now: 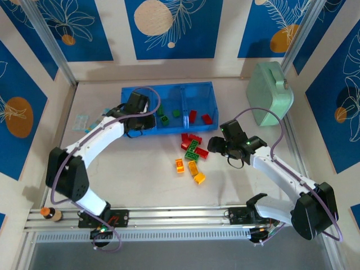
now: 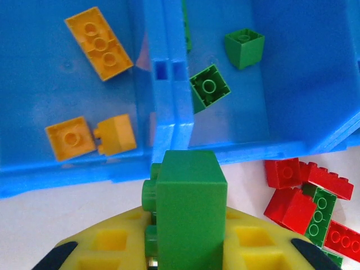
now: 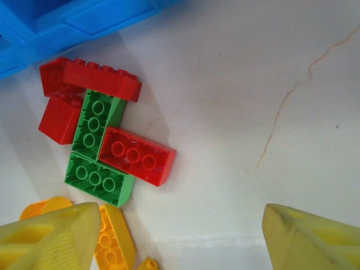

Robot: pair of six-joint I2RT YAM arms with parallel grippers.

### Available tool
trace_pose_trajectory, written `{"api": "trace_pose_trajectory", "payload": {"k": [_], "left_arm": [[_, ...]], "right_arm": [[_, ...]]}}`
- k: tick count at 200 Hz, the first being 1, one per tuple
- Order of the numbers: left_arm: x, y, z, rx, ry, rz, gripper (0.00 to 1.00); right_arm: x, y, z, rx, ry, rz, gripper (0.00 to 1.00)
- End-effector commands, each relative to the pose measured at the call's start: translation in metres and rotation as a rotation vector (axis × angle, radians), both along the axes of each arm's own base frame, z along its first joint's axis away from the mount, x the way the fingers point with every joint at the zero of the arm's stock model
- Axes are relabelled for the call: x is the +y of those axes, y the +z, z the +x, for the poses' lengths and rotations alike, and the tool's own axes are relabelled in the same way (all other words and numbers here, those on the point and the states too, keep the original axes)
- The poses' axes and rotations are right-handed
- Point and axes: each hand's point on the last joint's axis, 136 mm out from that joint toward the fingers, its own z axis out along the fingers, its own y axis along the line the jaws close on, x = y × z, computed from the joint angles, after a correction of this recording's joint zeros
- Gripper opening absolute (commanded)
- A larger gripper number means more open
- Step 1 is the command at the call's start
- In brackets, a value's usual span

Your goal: Sort the legos into containers by color

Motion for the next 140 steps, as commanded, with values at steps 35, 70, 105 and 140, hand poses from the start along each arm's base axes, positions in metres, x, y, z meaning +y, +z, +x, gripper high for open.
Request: {"api": "trace_pose_trajectory", "payload": {"k": [35, 70, 105, 140], "left_arm": [[-0.028, 0.019, 0.054, -0.035, -0.081, 0.017, 0.21], [-0.043, 0.010, 0.088, -0.008, -0.097, 0.049, 0.27], [-0.057, 0.030, 0.095, -0.040, -0.135, 0.037, 0.71], [-0.067, 0.060, 0.070, -0.139, -0.186, 0.001, 0.72]], "right_arm": [[0.010, -0.008, -0.008, 0.050, 0.032, 0.034, 0.76], [0.020, -0.011, -0.014, 0.074, 0.070, 0.016, 0.76], [0.026, -0.017, -0.022, 0.093, 0.097, 0.000, 0.77], [0.030, -0.024, -0.026, 0.114, 0.118, -0.013, 0.77]]}}
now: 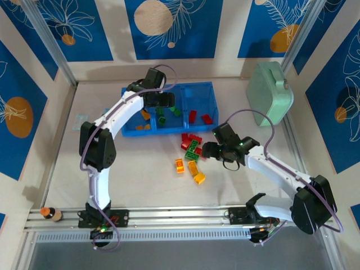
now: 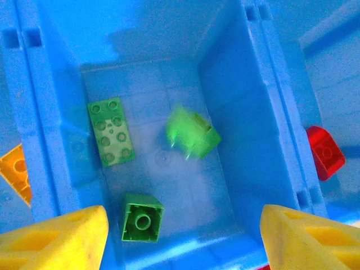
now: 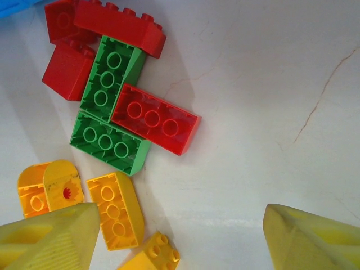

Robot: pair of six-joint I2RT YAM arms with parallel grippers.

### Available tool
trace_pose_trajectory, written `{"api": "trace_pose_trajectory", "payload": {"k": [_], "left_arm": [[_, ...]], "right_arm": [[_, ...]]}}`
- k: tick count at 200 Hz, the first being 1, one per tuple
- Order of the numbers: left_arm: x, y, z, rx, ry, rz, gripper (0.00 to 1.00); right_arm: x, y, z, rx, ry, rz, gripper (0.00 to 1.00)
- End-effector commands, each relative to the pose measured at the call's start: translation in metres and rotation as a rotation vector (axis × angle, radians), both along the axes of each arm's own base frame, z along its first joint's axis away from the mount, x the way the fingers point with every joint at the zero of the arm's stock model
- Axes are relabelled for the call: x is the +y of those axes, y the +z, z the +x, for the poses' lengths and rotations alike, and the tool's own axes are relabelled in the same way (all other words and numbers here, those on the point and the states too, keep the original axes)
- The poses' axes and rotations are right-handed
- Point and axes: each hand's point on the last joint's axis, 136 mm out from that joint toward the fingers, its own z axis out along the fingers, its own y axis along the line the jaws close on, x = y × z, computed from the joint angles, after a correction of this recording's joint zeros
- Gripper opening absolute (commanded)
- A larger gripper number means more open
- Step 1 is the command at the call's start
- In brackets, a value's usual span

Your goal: Sort the legos into containers by color

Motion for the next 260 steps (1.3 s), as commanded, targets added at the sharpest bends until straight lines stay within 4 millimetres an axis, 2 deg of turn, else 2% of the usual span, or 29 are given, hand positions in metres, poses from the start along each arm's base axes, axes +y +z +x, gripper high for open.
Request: {"api": "trace_pose_trajectory", "payload": {"k": [1, 19, 57, 117, 146, 183, 236, 260], "left_arm": [[-0.008, 0.044, -0.026, -0.089, -0.065, -0.042, 0.72], [-0.006, 0.051, -0.043, -0.117, -0.080, -0.063, 0.71], [0.007, 0.044, -0.084, -0.129, -0.080, -0.099, 0.71], [0.044, 0.001, -0.140, -0.076, -0.035, -0.082, 0.71], [0.058, -0.019, -0.160, -0.046, -0.018, -0.066, 0.70], [0.070, -0.030, -0.173, -0.040, 0.002, -0.052, 0.70], [0.077, -0.030, -0.177, -0.052, 0.005, -0.031, 0.70], [0.079, -0.028, -0.179, -0.060, 0.007, -0.030, 0.70]], "right_arm": [[0.003, -0.009, -0.007, 0.048, 0.008, -0.006, 0.77], [0.009, -0.013, -0.007, 0.062, 0.026, -0.012, 0.77], [0.025, -0.020, -0.001, 0.086, 0.060, -0.028, 0.75], [0.063, -0.036, 0.013, 0.145, 0.110, -0.065, 0.74], [0.068, -0.050, 0.013, 0.209, 0.039, -0.110, 0.73], [0.076, -0.058, 0.011, 0.223, -0.050, -0.120, 0.77], [0.095, -0.063, 0.017, 0.229, -0.137, -0.154, 0.79], [0.091, -0.071, 0.021, 0.240, -0.196, -0.190, 0.79]]}}
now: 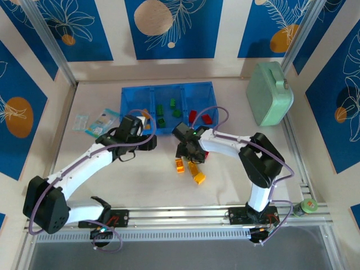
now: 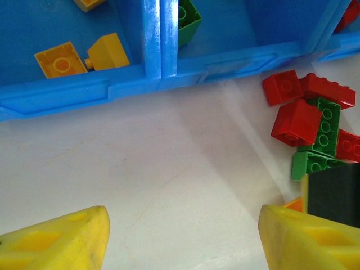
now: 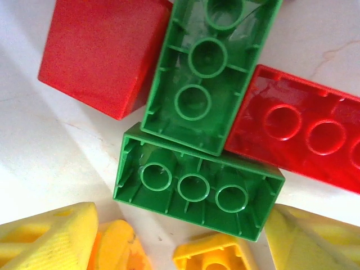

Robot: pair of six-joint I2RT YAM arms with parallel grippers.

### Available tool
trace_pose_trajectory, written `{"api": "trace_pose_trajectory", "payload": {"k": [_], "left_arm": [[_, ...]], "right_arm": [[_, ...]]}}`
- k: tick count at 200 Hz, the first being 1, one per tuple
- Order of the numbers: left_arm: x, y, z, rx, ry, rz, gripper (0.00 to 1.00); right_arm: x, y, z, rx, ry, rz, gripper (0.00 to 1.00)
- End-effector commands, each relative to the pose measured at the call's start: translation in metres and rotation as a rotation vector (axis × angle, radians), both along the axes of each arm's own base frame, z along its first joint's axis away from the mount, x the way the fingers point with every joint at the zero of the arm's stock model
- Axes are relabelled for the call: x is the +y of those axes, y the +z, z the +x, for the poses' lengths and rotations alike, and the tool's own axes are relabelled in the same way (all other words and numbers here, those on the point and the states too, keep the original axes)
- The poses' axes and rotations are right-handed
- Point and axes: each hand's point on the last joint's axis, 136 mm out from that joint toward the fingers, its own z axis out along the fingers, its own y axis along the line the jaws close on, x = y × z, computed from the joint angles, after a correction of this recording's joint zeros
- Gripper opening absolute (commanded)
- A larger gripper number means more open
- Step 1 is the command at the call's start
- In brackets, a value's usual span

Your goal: Sort the legos into containers by color

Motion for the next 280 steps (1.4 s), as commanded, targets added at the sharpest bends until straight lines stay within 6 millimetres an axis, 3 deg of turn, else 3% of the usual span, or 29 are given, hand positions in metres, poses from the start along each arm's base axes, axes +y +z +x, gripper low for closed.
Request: {"api": "trace_pose_trajectory", "payload": {"k": [1, 27, 65, 108, 131, 176, 202, 231, 280], "left_arm": [[0.004, 0.005, -0.001, -0.027, 0.012, 0.000, 0.70], [0.007, 0.004, -0.003, -0.030, 0.013, 0.003, 0.70], [0.007, 0.000, -0.003, -0.025, 0.014, -0.003, 0.70], [0.011, 0.005, -0.004, -0.041, 0.023, 0.007, 0.70], [0.015, 0.009, -0.006, -0.056, 0.028, 0.004, 0.70], [0.021, 0.003, -0.020, -0.051, 0.029, -0.013, 0.70], [0.024, -0.011, -0.034, -0.010, 0.031, -0.029, 0.70], [0.030, -0.025, -0.051, 0.026, 0.044, -0.043, 0.69], [0.045, -0.021, -0.071, 0.010, 0.065, -0.048, 0.69]], "right_arm": [[-0.009, -0.005, 0.002, 0.008, -0.099, -0.067, 0.79], [-0.019, -0.006, 0.005, 0.001, -0.137, -0.122, 0.79], [-0.018, -0.017, 0.011, 0.023, -0.140, -0.115, 0.80], [-0.015, -0.015, 0.008, 0.012, -0.118, -0.132, 0.64], [-0.016, 0.000, 0.004, -0.023, -0.097, -0.161, 0.53], [-0.013, 0.056, 0.011, -0.144, -0.029, -0.189, 0.49], [0.002, 0.083, 0.033, -0.210, 0.031, -0.138, 0.49], [0.021, 0.104, 0.074, -0.250, 0.099, -0.070, 0.49], [0.045, 0.113, 0.135, -0.273, 0.169, -0.037, 0.49]]}}
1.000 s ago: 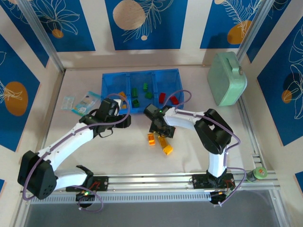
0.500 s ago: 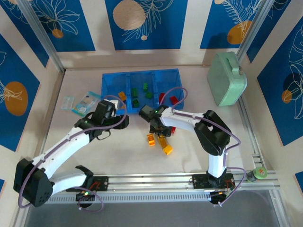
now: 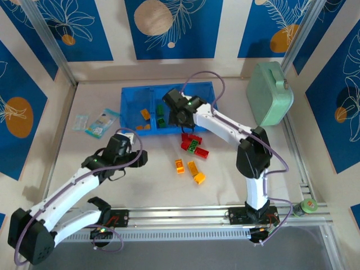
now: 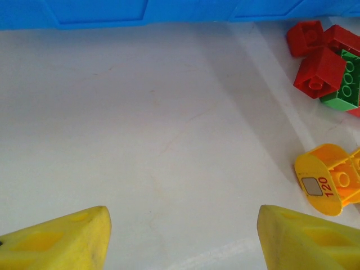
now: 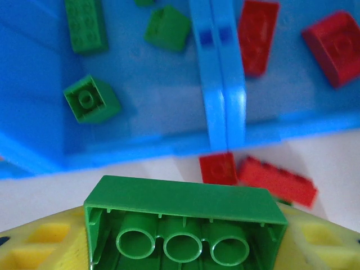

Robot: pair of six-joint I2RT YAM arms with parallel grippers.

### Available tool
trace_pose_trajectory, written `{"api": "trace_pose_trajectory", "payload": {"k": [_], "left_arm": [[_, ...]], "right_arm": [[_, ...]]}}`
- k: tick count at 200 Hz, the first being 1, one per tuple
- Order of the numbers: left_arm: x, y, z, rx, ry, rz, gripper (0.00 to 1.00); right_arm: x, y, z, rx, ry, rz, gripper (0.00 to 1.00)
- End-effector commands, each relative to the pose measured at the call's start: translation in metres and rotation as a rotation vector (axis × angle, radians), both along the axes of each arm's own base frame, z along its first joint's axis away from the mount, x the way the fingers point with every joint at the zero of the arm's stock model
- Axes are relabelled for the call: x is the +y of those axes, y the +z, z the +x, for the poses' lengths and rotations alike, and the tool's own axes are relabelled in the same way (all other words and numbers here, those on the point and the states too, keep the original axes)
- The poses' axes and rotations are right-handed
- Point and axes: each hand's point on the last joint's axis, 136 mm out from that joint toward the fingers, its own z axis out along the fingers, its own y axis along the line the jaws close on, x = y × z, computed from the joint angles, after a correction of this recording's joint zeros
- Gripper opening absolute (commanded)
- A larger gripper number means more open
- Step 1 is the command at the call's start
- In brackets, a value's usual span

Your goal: Sort the legos into containers by color

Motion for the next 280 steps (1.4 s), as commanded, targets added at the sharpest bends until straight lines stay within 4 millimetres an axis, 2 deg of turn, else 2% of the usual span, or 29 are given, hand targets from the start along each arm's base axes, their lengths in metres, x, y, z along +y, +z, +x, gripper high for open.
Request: {"api": "trace_pose_trajectory", "payload": {"k": [1, 25, 50, 56, 65, 68, 96, 108, 137, 149, 172, 204, 236, 256, 280], "left_arm": [[0.007, 0.002, -0.010, 0.011, 0.018, -0.007, 0.69], [0.013, 0.012, -0.015, -0.004, 0.037, -0.014, 0.69], [0.011, 0.039, -0.014, -0.055, 0.036, -0.056, 0.71], [0.009, 0.046, -0.013, -0.066, 0.030, -0.064, 0.72], [0.007, 0.054, -0.012, -0.073, 0.019, -0.068, 0.73], [0.006, 0.055, -0.011, -0.071, 0.014, -0.067, 0.73], [-0.003, 0.060, -0.008, -0.037, -0.028, -0.054, 0.73], [-0.007, 0.059, -0.008, -0.026, -0.037, -0.070, 0.73], [-0.029, 0.054, -0.012, -0.004, -0.089, -0.134, 0.73], [-0.039, 0.050, -0.014, 0.012, -0.113, -0.140, 0.73], [-0.065, 0.036, -0.020, 0.044, -0.171, -0.111, 0.73], [-0.105, 0.012, -0.026, 0.105, -0.238, -0.078, 0.73], [-0.139, -0.007, -0.026, 0.161, -0.267, -0.079, 0.73], [-0.155, -0.017, -0.023, 0.192, -0.262, -0.088, 0.73], [-0.167, -0.029, -0.018, 0.220, -0.247, -0.066, 0.72]], "right_arm": [[0.009, -0.008, 0.017, 0.033, 0.089, -0.026, 0.49], [0.021, -0.011, 0.037, 0.033, 0.119, -0.029, 0.49], [0.033, -0.014, 0.057, 0.034, 0.147, -0.029, 0.50], [0.036, -0.013, 0.063, 0.032, 0.155, -0.020, 0.55], [0.042, -0.011, 0.071, 0.040, 0.168, 0.015, 0.73], [0.043, -0.010, 0.073, 0.045, 0.168, 0.025, 0.75], [0.034, 0.020, 0.077, 0.017, 0.132, 0.005, 0.82], [0.031, 0.031, 0.070, 0.011, 0.130, 0.006, 0.83], [0.023, 0.042, 0.046, -0.026, 0.139, 0.040, 0.82], [0.014, 0.054, 0.035, -0.062, 0.125, 0.066, 0.82], [-0.012, 0.057, 0.011, -0.082, 0.085, 0.093, 0.82], [-0.046, 0.041, -0.021, -0.058, 0.039, 0.090, 0.82], [-0.074, 0.013, -0.049, -0.013, -0.013, 0.090, 0.82], [-0.089, -0.004, -0.063, 0.018, -0.043, 0.085, 0.82], [-0.102, -0.013, -0.075, 0.030, -0.069, 0.088, 0.81]]}}
